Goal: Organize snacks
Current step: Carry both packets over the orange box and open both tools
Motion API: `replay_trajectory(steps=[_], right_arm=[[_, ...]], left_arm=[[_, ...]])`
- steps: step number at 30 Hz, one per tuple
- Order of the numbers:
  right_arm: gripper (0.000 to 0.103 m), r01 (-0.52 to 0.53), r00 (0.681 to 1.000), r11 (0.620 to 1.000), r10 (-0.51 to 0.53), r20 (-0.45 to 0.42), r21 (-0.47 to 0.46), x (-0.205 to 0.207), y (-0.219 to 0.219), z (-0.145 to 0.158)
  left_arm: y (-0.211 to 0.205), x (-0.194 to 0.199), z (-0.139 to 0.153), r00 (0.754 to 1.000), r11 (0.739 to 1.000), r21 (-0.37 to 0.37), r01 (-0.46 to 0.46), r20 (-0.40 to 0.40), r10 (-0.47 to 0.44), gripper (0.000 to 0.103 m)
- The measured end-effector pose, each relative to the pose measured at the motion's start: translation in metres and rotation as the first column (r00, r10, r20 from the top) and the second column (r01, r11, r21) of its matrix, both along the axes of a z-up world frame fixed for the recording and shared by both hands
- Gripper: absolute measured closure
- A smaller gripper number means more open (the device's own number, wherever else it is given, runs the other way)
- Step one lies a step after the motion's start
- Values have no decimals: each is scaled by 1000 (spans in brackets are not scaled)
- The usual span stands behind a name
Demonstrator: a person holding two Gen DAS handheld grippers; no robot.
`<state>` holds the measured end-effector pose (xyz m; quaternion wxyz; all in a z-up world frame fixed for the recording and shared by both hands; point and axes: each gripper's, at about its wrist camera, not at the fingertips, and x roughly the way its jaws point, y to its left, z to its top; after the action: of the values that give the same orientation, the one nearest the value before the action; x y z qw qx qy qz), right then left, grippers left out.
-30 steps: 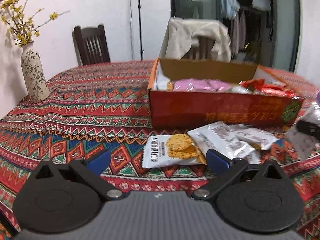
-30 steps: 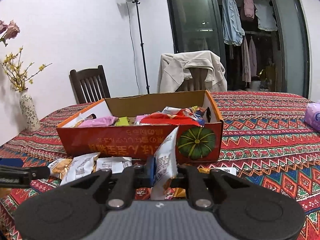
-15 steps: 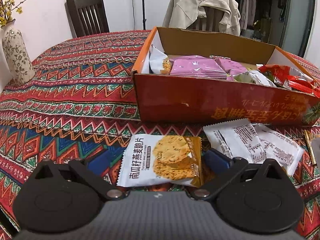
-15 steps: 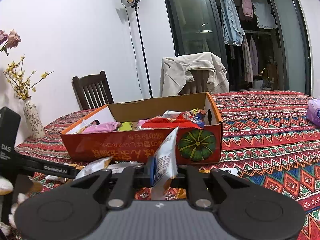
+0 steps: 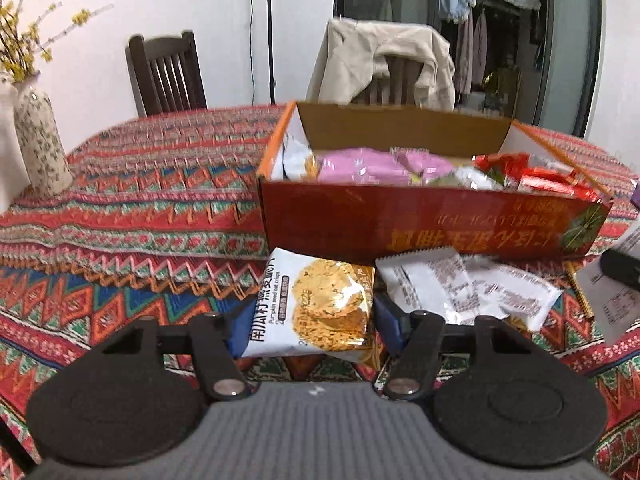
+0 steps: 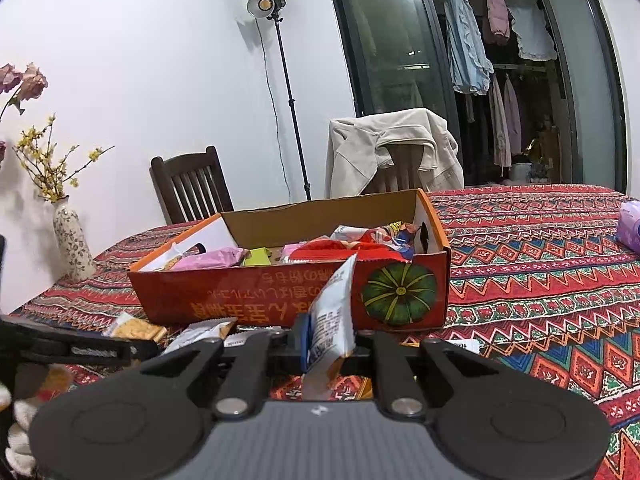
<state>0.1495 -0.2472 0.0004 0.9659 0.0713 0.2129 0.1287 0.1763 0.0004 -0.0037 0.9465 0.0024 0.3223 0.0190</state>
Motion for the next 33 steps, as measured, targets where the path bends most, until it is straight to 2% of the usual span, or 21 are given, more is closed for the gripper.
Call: replay_trajectory(steps=[10, 18, 26, 33], right_arm=[[91, -27, 998, 999, 28, 61, -20, -8, 7, 11], [91, -52, 992, 997, 58, 115, -58, -6, 15, 44], [91, -53, 986, 994, 68, 155, -99, 30, 30, 79], [91, -33, 989, 996, 44, 140, -82, 74, 40, 88]], left_arm=[[1, -20, 33, 993, 999, -27, 21, 120, -18, 40], [-11, -17, 59, 978, 998, -40, 53, 204, -44, 40], [-24, 10, 84, 961, 998, -31, 63, 271, -52, 40], [-27, 45, 93, 959, 998, -48, 35, 283, -20, 40]])
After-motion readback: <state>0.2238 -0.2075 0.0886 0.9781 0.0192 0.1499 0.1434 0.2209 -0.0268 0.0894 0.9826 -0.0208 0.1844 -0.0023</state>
